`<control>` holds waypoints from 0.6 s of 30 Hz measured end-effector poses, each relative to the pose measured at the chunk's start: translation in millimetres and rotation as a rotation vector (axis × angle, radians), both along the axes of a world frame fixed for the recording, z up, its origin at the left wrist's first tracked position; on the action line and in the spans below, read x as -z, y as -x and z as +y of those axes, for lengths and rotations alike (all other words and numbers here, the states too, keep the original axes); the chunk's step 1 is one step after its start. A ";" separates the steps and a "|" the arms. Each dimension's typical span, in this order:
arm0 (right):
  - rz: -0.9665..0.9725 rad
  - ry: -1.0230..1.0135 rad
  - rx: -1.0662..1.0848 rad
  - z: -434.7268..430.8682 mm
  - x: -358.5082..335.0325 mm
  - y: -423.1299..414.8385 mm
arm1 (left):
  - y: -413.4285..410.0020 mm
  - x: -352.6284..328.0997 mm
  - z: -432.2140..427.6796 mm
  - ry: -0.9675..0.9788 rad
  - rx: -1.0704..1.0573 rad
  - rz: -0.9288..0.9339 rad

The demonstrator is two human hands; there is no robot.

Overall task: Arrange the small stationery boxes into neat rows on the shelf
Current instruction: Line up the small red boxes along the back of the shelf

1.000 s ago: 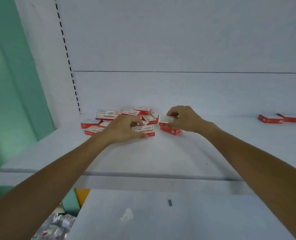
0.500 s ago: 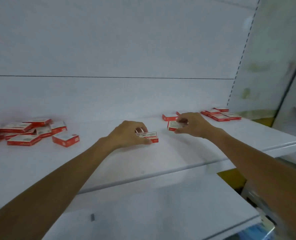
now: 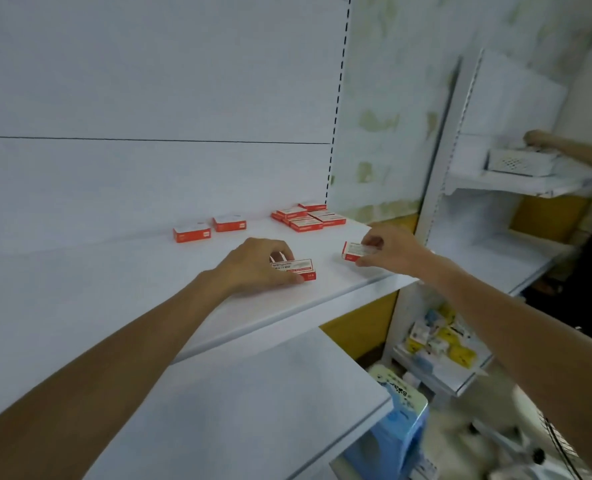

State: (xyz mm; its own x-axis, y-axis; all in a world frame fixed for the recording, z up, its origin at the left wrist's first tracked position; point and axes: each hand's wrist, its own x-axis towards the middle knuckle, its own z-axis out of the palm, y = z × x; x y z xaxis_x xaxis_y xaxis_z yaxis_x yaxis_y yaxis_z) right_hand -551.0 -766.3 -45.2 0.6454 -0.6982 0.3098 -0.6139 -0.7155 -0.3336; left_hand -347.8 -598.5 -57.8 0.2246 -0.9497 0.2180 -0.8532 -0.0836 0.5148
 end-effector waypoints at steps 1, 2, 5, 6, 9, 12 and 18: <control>-0.010 0.000 0.004 -6.1 1.7 1.9 | 1.0 -0.5 -8.1 -0.007 0.005 -0.007; -0.013 0.001 0.006 -11.7 3.3 2.9 | 0.8 -1.5 -16.1 -0.009 0.008 -0.015; -0.022 -0.013 0.018 -27.1 4.9 1.0 | -6.2 -4.7 -39.1 0.005 0.014 -0.042; -0.024 -0.015 0.022 -32.4 3.3 -0.7 | -10.0 -5.7 -46.6 0.016 0.014 -0.052; -0.030 -0.016 0.031 -50.5 -10.0 -8.0 | -24.9 -8.6 -68.7 0.042 0.011 -0.041; -0.054 0.020 0.019 -68.8 -24.1 -19.9 | -42.1 -13.0 -89.7 0.072 -0.026 -0.033; -0.050 -0.034 -0.018 -100.1 -13.2 -50.0 | -63.0 -9.6 -112.1 0.008 -0.073 -0.099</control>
